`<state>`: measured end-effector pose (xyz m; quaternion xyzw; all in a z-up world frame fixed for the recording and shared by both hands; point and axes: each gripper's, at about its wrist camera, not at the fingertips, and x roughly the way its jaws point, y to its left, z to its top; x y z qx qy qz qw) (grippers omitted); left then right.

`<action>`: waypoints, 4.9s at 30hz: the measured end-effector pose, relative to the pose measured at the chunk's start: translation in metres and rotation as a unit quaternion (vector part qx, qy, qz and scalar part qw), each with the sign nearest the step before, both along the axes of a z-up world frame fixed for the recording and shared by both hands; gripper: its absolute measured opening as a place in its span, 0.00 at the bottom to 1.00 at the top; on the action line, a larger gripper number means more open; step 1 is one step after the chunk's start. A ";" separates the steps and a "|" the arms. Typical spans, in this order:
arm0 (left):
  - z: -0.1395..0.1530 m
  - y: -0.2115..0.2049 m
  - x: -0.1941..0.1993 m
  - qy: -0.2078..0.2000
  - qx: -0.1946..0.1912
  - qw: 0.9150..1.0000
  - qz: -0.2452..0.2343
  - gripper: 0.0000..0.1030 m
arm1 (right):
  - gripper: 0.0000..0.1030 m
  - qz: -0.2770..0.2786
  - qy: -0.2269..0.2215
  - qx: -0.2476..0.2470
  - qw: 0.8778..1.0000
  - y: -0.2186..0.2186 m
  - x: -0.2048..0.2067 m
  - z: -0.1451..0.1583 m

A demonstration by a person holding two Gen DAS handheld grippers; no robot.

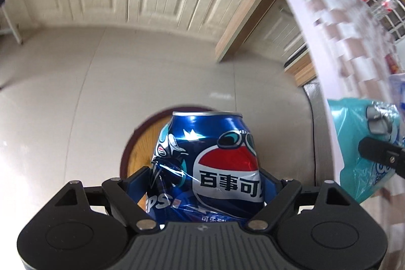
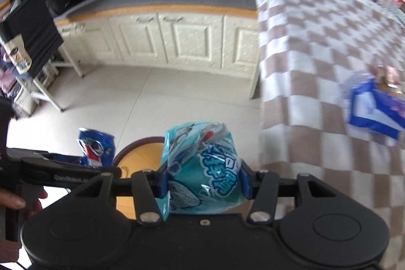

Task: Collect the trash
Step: 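Carry the Pepsi can and teal bag with both grippers over the bin, then open the left gripper dropping the can while the right releases the teal bag, then withdraw both open grippers from the bin back over the table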

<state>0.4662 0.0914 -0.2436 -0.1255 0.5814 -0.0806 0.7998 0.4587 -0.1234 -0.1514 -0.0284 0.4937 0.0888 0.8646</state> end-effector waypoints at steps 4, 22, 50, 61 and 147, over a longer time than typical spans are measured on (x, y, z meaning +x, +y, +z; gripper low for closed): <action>-0.038 0.004 0.004 0.031 -0.029 0.999 0.019 0.84 | 0.51 0.012 0.023 0.001 1.000 0.011 0.012 -0.026; -0.144 -0.005 0.002 0.129 -0.028 0.991 0.028 0.97 | 0.51 0.018 0.106 0.001 0.994 0.023 0.035 -0.116; -0.109 0.004 -0.014 0.089 0.057 0.994 -0.041 1.00 | 0.79 0.019 0.152 0.062 0.986 0.066 0.081 -0.190; -0.099 0.009 -0.012 0.086 0.063 0.994 -0.036 1.00 | 0.91 0.020 0.157 0.040 0.987 0.063 0.066 -0.174; 0.238 -0.128 -0.201 -0.266 0.067 0.961 0.022 1.00 | 1.00 -0.017 -0.178 0.053 0.982 -0.162 -0.197 0.155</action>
